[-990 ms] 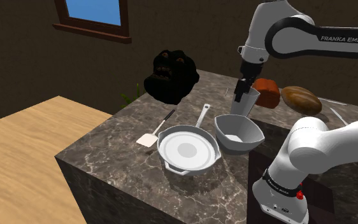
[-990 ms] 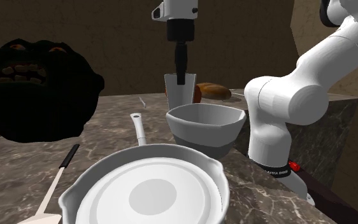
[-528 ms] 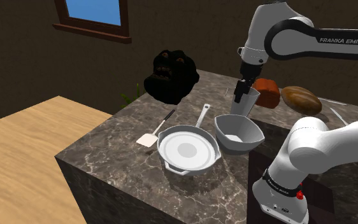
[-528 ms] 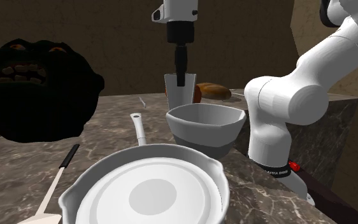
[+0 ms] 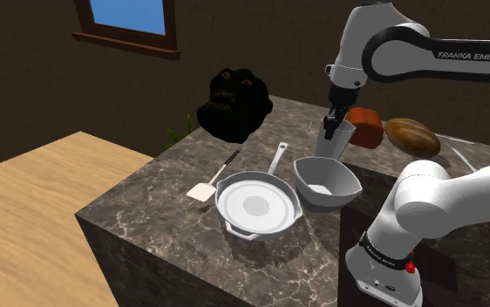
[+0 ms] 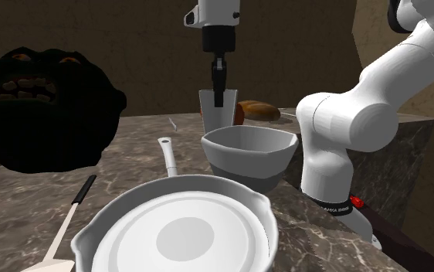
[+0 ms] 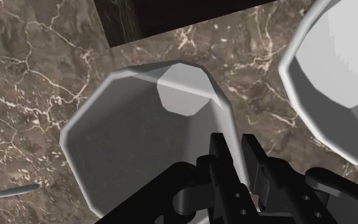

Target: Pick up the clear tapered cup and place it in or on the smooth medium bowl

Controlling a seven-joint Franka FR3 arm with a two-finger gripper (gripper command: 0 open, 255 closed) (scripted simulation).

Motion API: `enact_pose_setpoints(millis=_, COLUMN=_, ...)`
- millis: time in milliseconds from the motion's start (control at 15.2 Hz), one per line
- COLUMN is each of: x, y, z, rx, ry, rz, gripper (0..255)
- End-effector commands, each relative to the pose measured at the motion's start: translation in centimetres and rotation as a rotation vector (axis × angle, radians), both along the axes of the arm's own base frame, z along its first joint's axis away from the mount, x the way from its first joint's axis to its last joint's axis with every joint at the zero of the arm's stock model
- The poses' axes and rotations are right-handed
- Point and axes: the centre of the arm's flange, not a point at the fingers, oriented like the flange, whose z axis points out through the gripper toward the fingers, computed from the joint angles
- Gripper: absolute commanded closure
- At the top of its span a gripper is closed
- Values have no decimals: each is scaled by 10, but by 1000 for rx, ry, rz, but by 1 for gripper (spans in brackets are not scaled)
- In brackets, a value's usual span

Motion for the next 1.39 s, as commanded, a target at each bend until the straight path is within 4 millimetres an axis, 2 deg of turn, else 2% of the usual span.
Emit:
enact_pose_setpoints(millis=0, x=0, y=0, z=0, rx=0, ry=0, rz=0, gripper=255)
enact_pose_setpoints(millis=66, x=0, y=0, z=0, rx=0, ry=0, rz=0, gripper=255)
enact_pose_setpoints(millis=1320, x=0, y=0, z=100, rx=0, ry=0, rz=0, gripper=255)
